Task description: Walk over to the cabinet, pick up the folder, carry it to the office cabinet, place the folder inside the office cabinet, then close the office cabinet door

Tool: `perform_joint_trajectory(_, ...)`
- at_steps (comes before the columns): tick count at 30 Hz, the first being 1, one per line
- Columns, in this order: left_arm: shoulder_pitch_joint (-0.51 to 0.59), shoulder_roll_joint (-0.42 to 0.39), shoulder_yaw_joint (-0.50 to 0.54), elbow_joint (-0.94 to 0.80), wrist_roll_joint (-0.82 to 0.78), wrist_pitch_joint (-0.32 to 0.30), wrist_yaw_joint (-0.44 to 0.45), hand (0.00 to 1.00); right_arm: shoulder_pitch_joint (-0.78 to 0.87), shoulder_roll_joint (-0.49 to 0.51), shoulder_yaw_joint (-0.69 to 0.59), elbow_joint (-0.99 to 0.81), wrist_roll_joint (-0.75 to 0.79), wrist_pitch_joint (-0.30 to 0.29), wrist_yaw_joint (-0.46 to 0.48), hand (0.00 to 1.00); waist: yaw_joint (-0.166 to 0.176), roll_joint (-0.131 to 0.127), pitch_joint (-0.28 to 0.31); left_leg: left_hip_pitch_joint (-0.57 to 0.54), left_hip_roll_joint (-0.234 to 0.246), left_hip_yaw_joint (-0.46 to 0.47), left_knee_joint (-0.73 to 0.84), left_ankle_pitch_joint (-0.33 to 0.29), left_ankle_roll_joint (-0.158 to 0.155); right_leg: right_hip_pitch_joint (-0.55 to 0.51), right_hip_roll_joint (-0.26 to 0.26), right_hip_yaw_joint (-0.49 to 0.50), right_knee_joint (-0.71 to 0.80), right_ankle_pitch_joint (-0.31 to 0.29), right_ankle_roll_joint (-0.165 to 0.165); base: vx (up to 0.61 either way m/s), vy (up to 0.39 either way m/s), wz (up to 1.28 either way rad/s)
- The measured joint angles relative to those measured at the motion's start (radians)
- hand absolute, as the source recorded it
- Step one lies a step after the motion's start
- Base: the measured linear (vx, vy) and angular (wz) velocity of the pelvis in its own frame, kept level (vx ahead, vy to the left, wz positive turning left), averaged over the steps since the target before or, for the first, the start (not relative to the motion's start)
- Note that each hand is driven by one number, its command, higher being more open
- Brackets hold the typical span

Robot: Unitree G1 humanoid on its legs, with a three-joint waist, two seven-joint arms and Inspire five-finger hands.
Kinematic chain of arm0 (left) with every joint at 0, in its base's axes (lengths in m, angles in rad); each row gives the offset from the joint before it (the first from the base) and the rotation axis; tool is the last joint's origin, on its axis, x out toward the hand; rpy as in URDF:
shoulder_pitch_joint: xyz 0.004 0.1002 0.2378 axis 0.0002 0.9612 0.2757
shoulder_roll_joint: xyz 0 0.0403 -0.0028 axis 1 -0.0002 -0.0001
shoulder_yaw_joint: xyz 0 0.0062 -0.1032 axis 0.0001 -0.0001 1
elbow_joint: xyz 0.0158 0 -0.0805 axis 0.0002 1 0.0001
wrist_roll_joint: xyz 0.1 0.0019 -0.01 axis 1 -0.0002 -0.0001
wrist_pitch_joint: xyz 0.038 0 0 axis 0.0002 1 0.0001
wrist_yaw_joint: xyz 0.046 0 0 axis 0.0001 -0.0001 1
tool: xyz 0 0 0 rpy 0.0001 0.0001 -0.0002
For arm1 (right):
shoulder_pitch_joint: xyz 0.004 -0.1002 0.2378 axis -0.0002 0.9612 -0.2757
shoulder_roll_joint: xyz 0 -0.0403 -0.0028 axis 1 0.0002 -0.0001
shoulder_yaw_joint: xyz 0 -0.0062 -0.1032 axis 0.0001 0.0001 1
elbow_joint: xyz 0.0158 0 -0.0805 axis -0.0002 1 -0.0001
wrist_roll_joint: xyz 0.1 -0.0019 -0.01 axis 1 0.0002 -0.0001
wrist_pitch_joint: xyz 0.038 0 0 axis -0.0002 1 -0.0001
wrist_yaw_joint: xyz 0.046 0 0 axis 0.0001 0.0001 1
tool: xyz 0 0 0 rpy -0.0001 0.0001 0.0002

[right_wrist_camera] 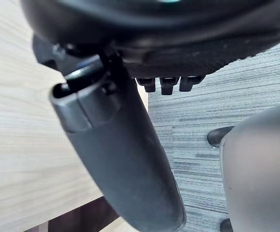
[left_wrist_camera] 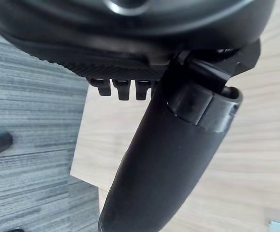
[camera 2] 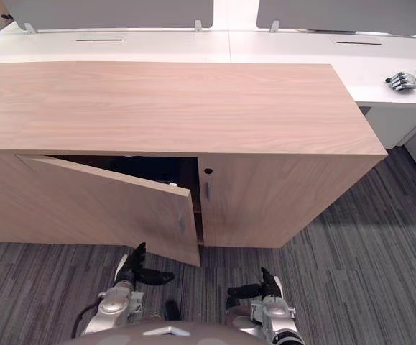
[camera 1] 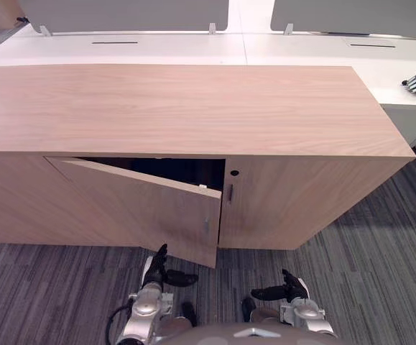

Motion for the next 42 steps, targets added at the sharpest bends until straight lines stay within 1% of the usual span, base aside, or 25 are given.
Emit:
perform_joint_trajectory(5, -0.055, 0.007, -0.033, 0.0, 0.001, 0.0, 0.007, 1.0, 0.002, 0.004, 0.0, 0.003, 0.0, 0.0, 0.0, 1.0, -0.001, -0.01, -0.007, -0.001, -0.003, 0.0, 0.002, -0.006, 0.002, 0.0, -0.002, 0.001, -0.003, -0.001, 0.006, 0.04, 0.016, -0.01)
perform_joint_trajectory(7, -0.067, 0.01, -0.039, 0.0, 0.001, -0.001, 0.01, 1.0, 0.002, 0.005, 0.0, 0.004, 0.0, 0.0, 0.0, 1.0, -0.002, -0.013, -0.01, 0.0, -0.003, 0.001, 0.005, -0.008, 0.002, 0.0, -0.001, 0.002, -0.003, -0.001, 0.002, 0.06, 0.023, -0.02)
perform_joint_trajectory(12, -0.061, 0.017, -0.039, 0.005, 0.001, 0.0, 0.015, 1.0, -0.006, 0.005, -0.002, 0.022, 0.0, 0.0, -0.001, 1.0, -0.003, -0.014, -0.01, 0.013, 0.0, 0.011, 0.005, -0.008, 0.011, 0.015, 0.004, 0.012, -0.013, -0.001, 0.002, 0.05, 0.017, -0.07)
perform_joint_trajectory(16, -0.059, 0.017, -0.033, 0.061, 0.001, -0.001, -0.002, 1.0, -0.009, 0.003, -0.001, 0.024, 0.0, 0.004, -0.001, 1.0, -0.001, -0.013, -0.011, 0.025, 0.003, 0.015, 0.005, -0.01, 0.012, 0.027, 0.006, 0.014, -0.017, -0.001, 0.002, 0.0, 0.002, -0.01)
perform_joint_trajectory(22, -0.036, 0.015, 0.02, 0.229, 0.003, 0.004, -0.029, 1.0, -0.018, 0.002, -0.003, 0.044, 0.0, 0.005, -0.001, 1.0, 0.0, -0.011, -0.012, 0.037, 0.004, 0.03, 0.005, -0.016, 0.003, 0.028, 0.008, 0.027, -0.01, -0.001, 0.001, -0.03, 0.013, -0.07)
perform_joint_trajectory(24, -0.018, 0.009, 0.065, 0.267, -0.003, 0.013, -0.038, 1.0, -0.016, -0.002, -0.004, 0.044, 0.0, 0.005, 0.001, 1.0, 0.012, -0.009, -0.012, 0.045, 0.005, 0.047, 0.004, -0.022, 0.001, 0.027, 0.01, 0.042, -0.007, -0.001, 0.001, -0.01, 0.02, -0.16)
perform_joint_trajectory(26, -0.021, 0.01, 0.085, 0.273, 0.007, 0.012, -0.037, 1.0, -0.016, -0.004, -0.006, 0.052, 0.0, 0.006, 0.004, 1.0, 0.02, -0.007, -0.012, 0.052, 0.005, 0.058, 0.003, -0.025, -0.001, 0.027, 0.012, 0.054, -0.005, 0.0, 0.001, 0.0, 0.027, -0.21)
perform_joint_trajectory(30, -0.025, 0.008, 0.1, 0.299, 0.042, 0.011, -0.04, 1.0, -0.018, -0.003, -0.023, 0.054, 0.0, 0.007, 0.01, 1.0, 0.021, -0.001, -0.016, 0.069, 0.007, 0.091, 0.001, -0.035, -0.006, 0.027, 0.016, 0.081, -0.002, -0.002, -0.004, 0.0, 0.027, -0.23)
perform_joint_trajectory(33, -0.026, 0.004, 0.103, 0.301, 0.043, 0.011, -0.043, 1.0, -0.018, -0.003, -0.023, 0.055, 0.0, 0.008, 0.011, 1.0, 0.021, -0.001, -0.016, 0.077, 0.009, 0.109, 0.005, -0.042, -0.008, 0.025, 0.022, 0.095, -0.002, -0.001, -0.005, 0.02, 0.021, -0.2)
perform_joint_trajectory(37, -0.045, -0.014, 0.133, 0.336, 0.045, 0.012, -0.044, 1.0, -0.019, -0.002, -0.041, 0.06, 0.0, 0.008, 0.019, 1.0, 0.02, -0.002, -0.016, 0.079, 0.016, 0.117, 0.005, -0.049, -0.016, 0.022, 0.03, 0.097, -0.003, 0.001, -0.005, 0.04, 0.01, -0.08)
perform_joint_trajectory(42, -0.045, -0.017, 0.137, 0.339, 0.045, 0.012, -0.046, 1.0, -0.019, -0.003, -0.042, 0.062, 0.0, 0.009, 0.023, 1.0, 0.018, -0.002, -0.016, 0.081, 0.033, 0.138, 0.006, -0.055, -0.024, 0.014, 0.05, 0.092, -0.012, 0.013, -0.013, 0.03, -0.01, -0.16)
